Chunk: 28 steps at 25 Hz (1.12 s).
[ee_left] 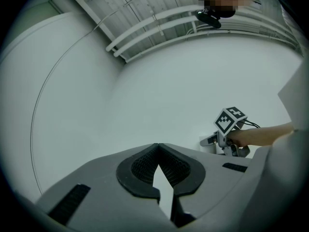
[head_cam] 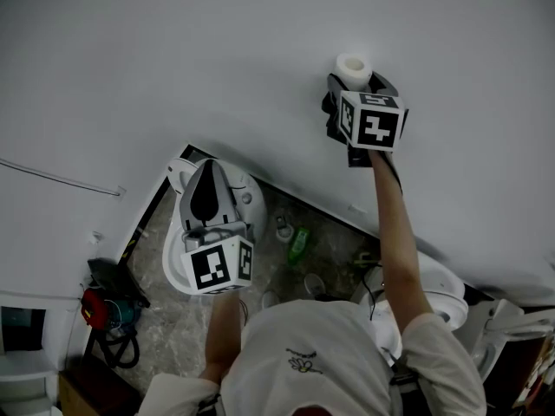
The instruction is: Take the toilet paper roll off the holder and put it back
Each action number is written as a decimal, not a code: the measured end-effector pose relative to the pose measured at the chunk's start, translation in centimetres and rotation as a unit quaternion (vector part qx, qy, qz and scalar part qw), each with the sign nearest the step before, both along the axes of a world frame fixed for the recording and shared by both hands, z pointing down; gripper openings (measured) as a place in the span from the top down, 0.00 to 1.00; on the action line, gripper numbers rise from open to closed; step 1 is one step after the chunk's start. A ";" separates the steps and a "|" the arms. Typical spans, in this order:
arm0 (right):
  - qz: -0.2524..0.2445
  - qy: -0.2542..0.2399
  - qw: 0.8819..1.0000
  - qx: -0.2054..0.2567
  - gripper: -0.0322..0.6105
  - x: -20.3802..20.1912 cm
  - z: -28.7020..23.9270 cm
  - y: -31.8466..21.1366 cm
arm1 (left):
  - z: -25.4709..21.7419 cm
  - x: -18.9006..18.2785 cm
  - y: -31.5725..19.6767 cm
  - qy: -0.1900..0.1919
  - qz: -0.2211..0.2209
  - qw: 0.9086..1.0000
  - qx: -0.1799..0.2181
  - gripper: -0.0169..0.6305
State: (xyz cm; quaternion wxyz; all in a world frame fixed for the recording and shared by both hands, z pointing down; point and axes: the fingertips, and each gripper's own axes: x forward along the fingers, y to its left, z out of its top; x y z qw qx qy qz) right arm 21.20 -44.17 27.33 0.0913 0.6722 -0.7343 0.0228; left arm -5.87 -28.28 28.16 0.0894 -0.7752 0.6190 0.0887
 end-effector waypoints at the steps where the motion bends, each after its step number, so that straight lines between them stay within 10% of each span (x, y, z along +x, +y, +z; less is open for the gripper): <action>1: 0.001 -0.001 1.000 -0.001 0.49 0.1 0.0 -0.1 | 0.0 0.0 -0.1 0.000 -0.001 1.000 0.000 0.95; 15: 0.009 0.000 1.000 0.024 0.50 0.7 -1.0 0.5 | -0.3 -0.5 0.3 -0.007 -0.014 1.000 0.002 0.95; 28: -0.061 0.028 0.975 0.212 0.50 -5.3 -11.7 7.0 | -2.7 -3.8 0.7 -0.015 -0.047 0.999 0.016 0.95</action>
